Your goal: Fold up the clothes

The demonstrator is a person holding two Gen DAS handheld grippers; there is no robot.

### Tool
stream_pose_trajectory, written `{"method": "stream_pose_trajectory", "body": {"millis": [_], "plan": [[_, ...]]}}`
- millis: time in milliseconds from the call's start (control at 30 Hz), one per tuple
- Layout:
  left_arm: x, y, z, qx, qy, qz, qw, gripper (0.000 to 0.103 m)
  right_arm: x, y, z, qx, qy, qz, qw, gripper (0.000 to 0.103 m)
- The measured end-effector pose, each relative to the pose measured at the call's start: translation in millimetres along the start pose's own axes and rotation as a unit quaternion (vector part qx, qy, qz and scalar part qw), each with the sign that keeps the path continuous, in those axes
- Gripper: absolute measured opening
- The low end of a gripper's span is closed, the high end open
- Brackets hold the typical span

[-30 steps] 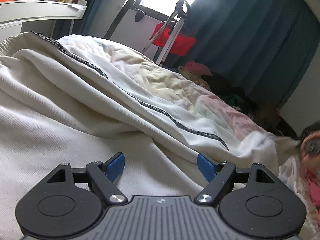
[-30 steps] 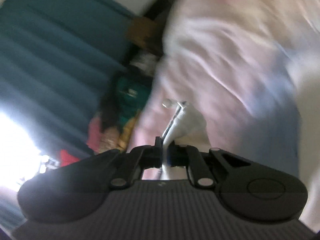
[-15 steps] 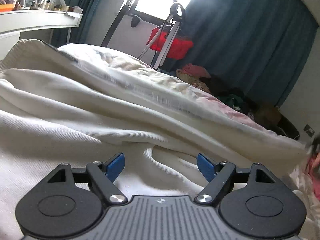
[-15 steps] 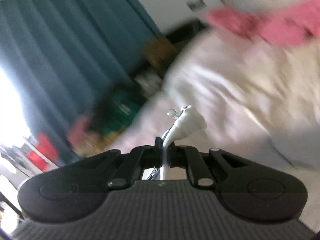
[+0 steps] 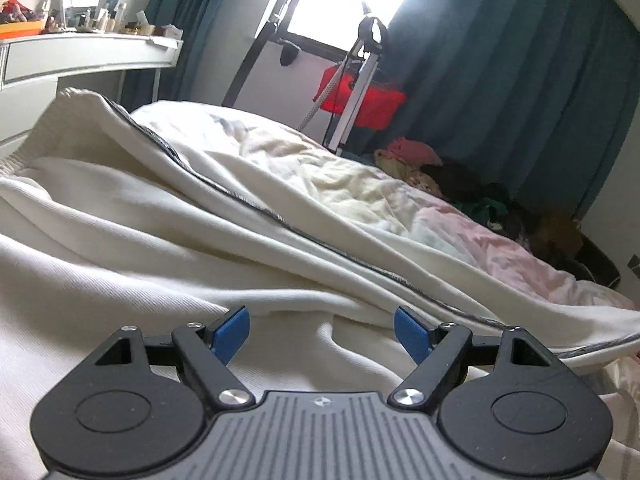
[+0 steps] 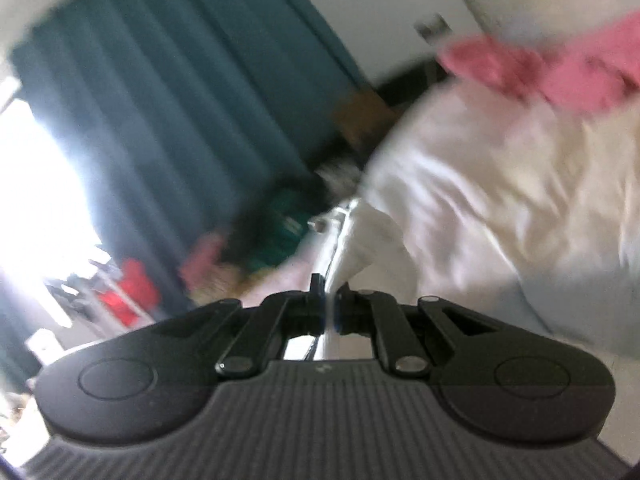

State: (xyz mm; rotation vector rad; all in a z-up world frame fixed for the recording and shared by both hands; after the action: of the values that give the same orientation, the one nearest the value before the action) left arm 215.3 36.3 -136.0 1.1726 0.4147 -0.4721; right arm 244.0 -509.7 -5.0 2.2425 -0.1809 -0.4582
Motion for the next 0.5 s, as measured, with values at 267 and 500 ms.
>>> {"method": "stream_pose_trajectory", "body": {"millis": [267, 500], "plan": [[-1, -4, 6, 0.024, 0.003, -0.003, 0.9997, 0.081, 58, 49, -60, -0.049, -0.052, 0.025, 0.997, 0.008], [24, 2, 1, 0.048, 0.014, -0.002, 0.9987, 0.081, 177, -18, -10, -0.004, -0.137, -0.092, 0.986, 0.011]]}}
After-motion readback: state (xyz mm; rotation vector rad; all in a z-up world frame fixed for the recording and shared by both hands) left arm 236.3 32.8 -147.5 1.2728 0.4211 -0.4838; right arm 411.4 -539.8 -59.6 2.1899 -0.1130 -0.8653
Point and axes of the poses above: each gripper's, at about its wrist camera, not at the fingertips, and x roughly the way its jaws point, z to its right, y to its top, the point moved 7 cm from there along x, roughly the way its jaws point, and after that the axes turned 3 degrees about -z, right-handed, at the moved point
